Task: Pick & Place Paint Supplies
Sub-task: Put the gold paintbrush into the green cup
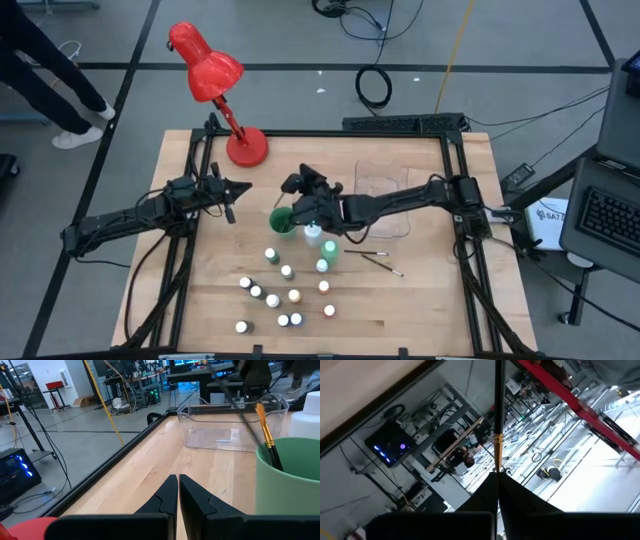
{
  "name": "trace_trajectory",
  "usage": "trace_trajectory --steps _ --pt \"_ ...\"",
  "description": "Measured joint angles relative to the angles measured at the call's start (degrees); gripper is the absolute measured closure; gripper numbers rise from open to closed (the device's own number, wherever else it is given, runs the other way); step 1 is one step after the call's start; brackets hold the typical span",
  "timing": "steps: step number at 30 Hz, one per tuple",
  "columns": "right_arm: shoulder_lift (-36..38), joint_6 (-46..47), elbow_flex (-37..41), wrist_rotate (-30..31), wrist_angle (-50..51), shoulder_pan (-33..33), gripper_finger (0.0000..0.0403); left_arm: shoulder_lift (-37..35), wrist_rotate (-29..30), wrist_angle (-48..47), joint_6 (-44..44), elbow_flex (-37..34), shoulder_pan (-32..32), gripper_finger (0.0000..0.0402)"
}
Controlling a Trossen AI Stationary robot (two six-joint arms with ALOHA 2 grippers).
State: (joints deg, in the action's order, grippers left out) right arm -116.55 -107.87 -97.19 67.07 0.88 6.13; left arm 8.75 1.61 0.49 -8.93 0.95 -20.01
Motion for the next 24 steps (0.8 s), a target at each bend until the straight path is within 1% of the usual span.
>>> trace_trajectory --steps 4,14,17,22,24 --pt "0.20 -0.82 0.77 0.11 -3.09 1.09 0.0403 0.00 0.00 0.00 -0.02 0.00 0.00 0.0380" --pt "1.21 -1.57 0.37 0.29 -3.00 4.12 0.0403 0.00 0.00 0.00 0.42 0.00 0.00 0.0380" --pt "1.10 -0.98 0.40 0.18 -1.54 4.76 0.0403 0.00 0.00 0.00 0.41 0.00 0.00 0.0380" --pt "1.00 0.47 0.43 0.17 4.69 4.32 0.0403 0.00 -0.02 0.00 0.42 0.00 0.00 0.0380" --pt "1.00 0.50 1.30 -0.07 3.99 3.96 0.0403 0.00 0.00 -0.01 0.48 0.00 0.00 0.0380"
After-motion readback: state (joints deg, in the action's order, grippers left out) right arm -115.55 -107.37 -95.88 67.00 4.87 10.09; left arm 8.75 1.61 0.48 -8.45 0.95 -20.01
